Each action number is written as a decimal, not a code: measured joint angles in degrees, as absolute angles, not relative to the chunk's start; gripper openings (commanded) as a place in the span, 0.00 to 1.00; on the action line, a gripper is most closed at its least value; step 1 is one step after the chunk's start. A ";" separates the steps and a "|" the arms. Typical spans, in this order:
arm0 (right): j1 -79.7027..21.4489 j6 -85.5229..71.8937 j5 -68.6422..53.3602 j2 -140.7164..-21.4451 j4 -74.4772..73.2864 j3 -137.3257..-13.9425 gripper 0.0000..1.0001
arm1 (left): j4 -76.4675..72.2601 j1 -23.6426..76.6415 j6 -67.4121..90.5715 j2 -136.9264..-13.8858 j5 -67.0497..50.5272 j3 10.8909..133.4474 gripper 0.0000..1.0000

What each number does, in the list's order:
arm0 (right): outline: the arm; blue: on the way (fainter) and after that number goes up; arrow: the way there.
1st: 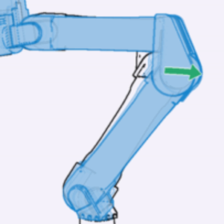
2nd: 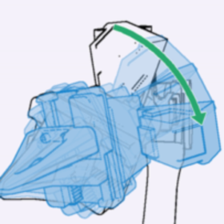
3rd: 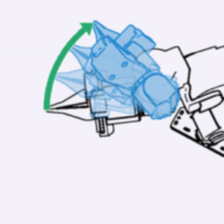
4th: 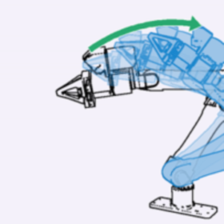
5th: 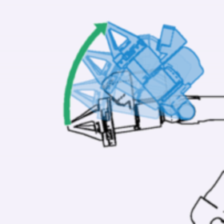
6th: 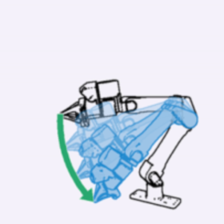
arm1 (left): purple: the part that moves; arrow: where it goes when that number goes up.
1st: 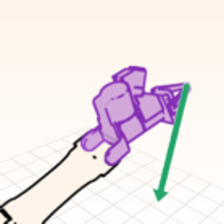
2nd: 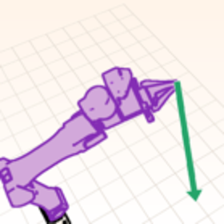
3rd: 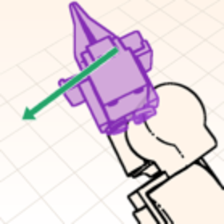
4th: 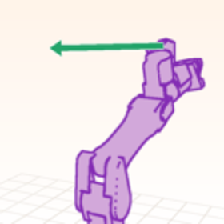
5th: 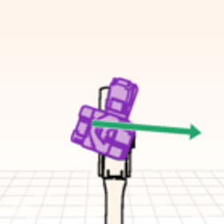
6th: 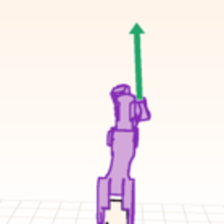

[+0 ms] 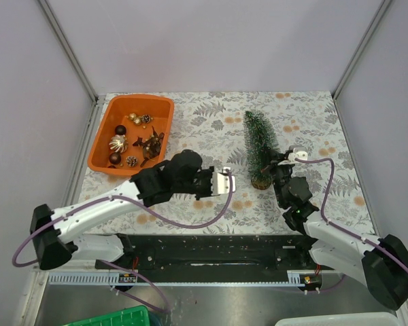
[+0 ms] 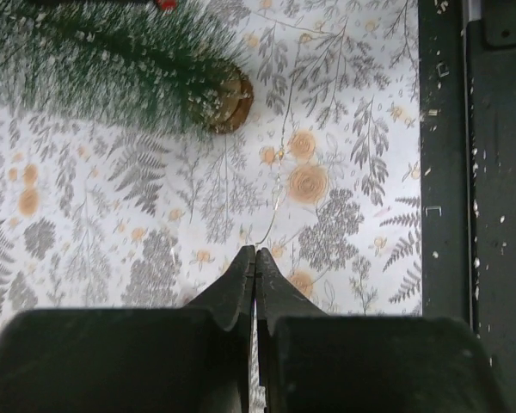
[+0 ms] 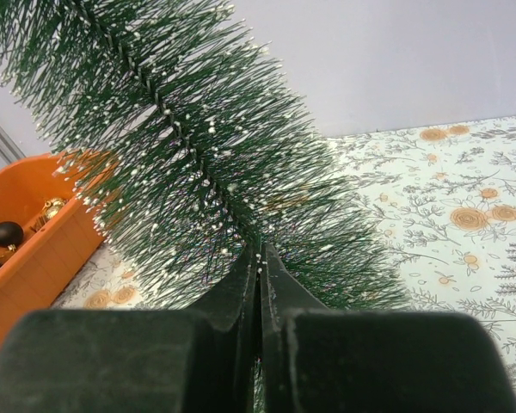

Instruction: Decorate the small christmas tree

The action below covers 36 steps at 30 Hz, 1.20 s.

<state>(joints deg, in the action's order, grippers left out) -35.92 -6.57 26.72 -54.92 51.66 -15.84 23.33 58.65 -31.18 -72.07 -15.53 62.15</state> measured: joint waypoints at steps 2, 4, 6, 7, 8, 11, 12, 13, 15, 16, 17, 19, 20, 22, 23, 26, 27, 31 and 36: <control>-35.92 -6.52 26.96 -54.06 50.57 -15.84 0.00 | 24.80 58.35 -31.99 -68.53 -13.63 60.53 0.00; -35.92 -6.50 27.05 -53.36 49.69 -15.84 0.00 | 26.59 57.76 -32.75 -65.25 -11.70 59.61 0.00; -35.92 -6.48 27.18 -52.71 48.82 -15.84 0.00 | 27.86 56.45 -33.01 -63.22 -9.89 59.40 0.00; -35.94 -6.50 27.20 -52.34 48.29 -15.84 0.00 | 28.18 55.24 -32.99 -62.39 -8.84 59.37 0.00; -35.94 -6.50 27.22 -51.99 47.90 -15.84 0.00 | 28.49 53.78 -32.95 -61.73 -7.70 59.37 0.00; -35.97 -6.55 27.35 -51.31 46.96 -15.84 0.00 | 29.12 48.73 -32.69 -60.38 -3.36 59.37 0.00; -35.97 -6.57 27.33 -51.24 46.85 -15.84 0.00 | 29.08 46.92 -32.60 -60.10 -1.74 59.37 0.00; -35.97 -6.72 27.31 -51.22 46.83 -15.84 0.00 | 28.99 45.47 -32.51 -59.92 -0.19 59.37 0.00; -35.97 -7.05 27.20 -51.22 46.81 -15.81 0.00 | 28.40 42.98 -32.53 -59.72 2.33 59.29 0.00; -35.97 -7.31 26.92 -51.22 46.81 -15.81 0.00 | 27.77 41.95 -32.58 -59.72 3.40 59.13 0.00; -35.97 -7.51 26.63 -51.22 46.83 -15.79 0.00 | 27.11 41.17 -32.69 -59.75 4.25 59.07 0.00; -35.97 -7.92 25.71 -51.11 46.83 -15.68 0.00 | 24.56 39.35 -33.23 -60.31 6.31 58.98 0.00; -35.97 -8.21 25.08 -51.03 46.81 -15.66 0.00 | 22.65 38.63 -33.63 -61.04 7.25 58.98 0.00; -35.97 -8.80 23.35 -50.61 46.78 -15.31 0.00 | 19.35 37.50 -34.17 -63.16 8.64 59.29 0.00; -35.97 -9.08 22.74 -50.28 46.78 -15.07 0.00 | 18.31 37.08 -34.26 -64.40 9.10 59.75 0.00; -35.99 -10.46 19.70 -48.47 46.17 -14.28 0.00 | 15.18 35.92 -34.02 -70.59 10.02 63.48 0.00; -35.99 -10.98 18.52 -47.92 45.89 -14.15 0.00 | 14.37 35.73 -33.91 -72.31 10.26 64.79 0.00; -36.01 -13.65 13.67 -47.27 45.56 -13.74 0.00 | 9.72 35.20 -32.80 -78.61 10.50 70.22 0.00; -36.01 -17.21 7.84 -47.79 47.05 -13.04 0.00 | 4.05 35.16 -30.76 -82.63 7.73 75.83 0.02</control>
